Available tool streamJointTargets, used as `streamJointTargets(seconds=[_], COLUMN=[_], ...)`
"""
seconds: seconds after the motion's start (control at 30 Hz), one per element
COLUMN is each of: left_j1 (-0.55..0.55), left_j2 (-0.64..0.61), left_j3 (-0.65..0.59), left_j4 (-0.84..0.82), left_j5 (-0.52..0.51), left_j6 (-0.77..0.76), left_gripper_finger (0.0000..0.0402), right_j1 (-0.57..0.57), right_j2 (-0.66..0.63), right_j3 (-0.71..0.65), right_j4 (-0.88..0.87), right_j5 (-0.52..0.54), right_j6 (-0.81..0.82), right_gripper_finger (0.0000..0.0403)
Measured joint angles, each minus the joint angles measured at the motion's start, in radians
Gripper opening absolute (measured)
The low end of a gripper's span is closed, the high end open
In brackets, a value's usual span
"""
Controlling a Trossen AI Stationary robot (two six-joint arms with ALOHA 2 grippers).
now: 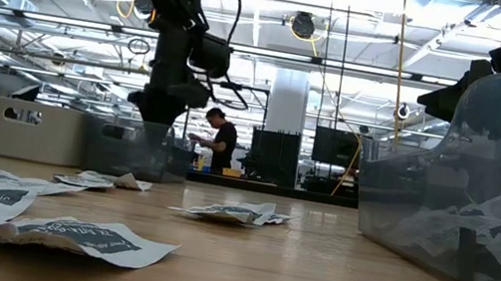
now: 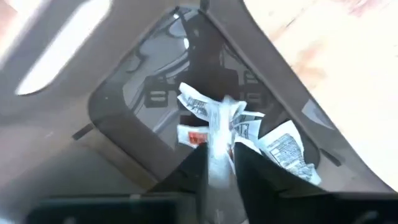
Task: Pick & Place First Aid Supplies
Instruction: Put the white ointment pack into the top black bin
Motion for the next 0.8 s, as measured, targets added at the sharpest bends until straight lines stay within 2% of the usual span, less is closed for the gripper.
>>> streamJointTargets(seconds=[0.17,0.33,0.53,0.8], left_j1=[0.005,-0.008,-0.046,-0.130], left_j2=[-0.041,-0.094,-0.151,-0.171], left_j3=[0.000,0.000,0.000,0.000], left_j4=[-0.007,-0.048,-0.079,-0.197], left_j5=[-0.001,-0.001,-0.001,-0.009], left_j6=[0.010,0.177,0.422,0.851], left_gripper_finger=[0.0151,0.0188,0.0204,0.0191], right_j1=[0.000,0.000,0.000,0.000], right_j2=[0.000,0.000,0.000,0.000], right_j3=[0.000,0.000,0.000,0.000], right_j4=[0.000,0.000,0.000,0.000], right_j5=[0.000,0.000,0.000,0.000], right_j6=[0.000,0.000,0.000,0.000], right_gripper_finger=[0.0221,0.0221,0.0221,0.0222])
